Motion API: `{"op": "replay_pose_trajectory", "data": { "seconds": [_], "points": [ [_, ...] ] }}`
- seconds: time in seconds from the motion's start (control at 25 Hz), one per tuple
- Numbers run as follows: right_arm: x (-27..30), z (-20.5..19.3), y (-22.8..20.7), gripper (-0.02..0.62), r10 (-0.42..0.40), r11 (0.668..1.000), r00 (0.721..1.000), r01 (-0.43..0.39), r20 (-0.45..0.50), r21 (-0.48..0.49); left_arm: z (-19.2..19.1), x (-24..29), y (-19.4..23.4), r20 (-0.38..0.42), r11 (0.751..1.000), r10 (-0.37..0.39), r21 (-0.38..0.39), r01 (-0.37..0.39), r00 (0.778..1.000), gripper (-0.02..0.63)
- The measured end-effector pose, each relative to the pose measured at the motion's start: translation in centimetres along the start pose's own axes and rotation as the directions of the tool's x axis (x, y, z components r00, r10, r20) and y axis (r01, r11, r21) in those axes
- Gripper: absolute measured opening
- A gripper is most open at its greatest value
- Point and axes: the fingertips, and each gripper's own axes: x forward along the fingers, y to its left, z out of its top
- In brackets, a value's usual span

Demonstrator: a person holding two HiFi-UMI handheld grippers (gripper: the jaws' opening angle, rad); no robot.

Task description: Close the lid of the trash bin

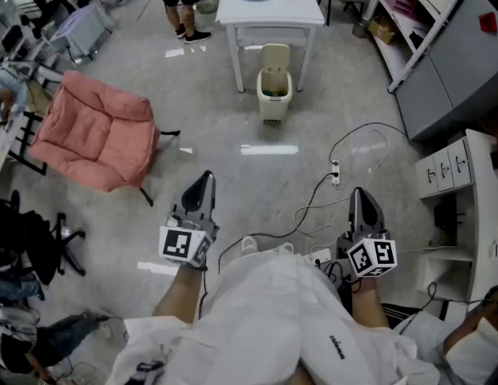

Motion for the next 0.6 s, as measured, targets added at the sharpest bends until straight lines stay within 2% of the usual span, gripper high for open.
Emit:
{"op": "replay_pose_trajectory", "data": {
  "seconds": [0.24,0.4,0.48,0.52,0.56,0.6],
  "points": [
    [0.2,0.1,0.7,0.017,0.027,1.0,1.0,-0.027,0.006,-0.005,-0.2,-0.2,0.7,0.008,1.0,-0.002,-0.001,0.002,1.0,0.025],
    [0.6,-0.2,1.4,0.022,0.016,1.0,1.0,-0.016,0.004,-0.01,-0.1,-0.4,1.6,0.008,1.0,-0.008,-0.022,0.008,1.0,0.026],
    [0.9,-0.3,2.4,0.112,0.045,0.999,0.999,-0.045,-0.004,-0.016,-0.3,-0.5,1.9,0.006,0.999,-0.035,-0.04,0.035,0.999,0.034],
    [1.1,-0.4,2.9,0.172,0.062,0.998,0.998,-0.063,-0.011,-0.025,-0.5,-0.5,2.0,0.001,0.997,-0.048,-0.054,0.048,0.999,0.092],
    [1.4,-0.5,3.5,0.236,0.078,0.996,0.997,-0.079,-0.016,-0.034,-0.8,-0.4,2.2,-0.005,0.996,-0.059,-0.069,0.058,0.998,0.204],
    [1.6,-0.6,4.1,0.289,0.092,0.995,0.996,-0.093,-0.018,-0.041,-1.1,-0.4,2.5,-0.013,0.994,-0.068,-0.084,0.066,0.998,0.278]
  ]
}}
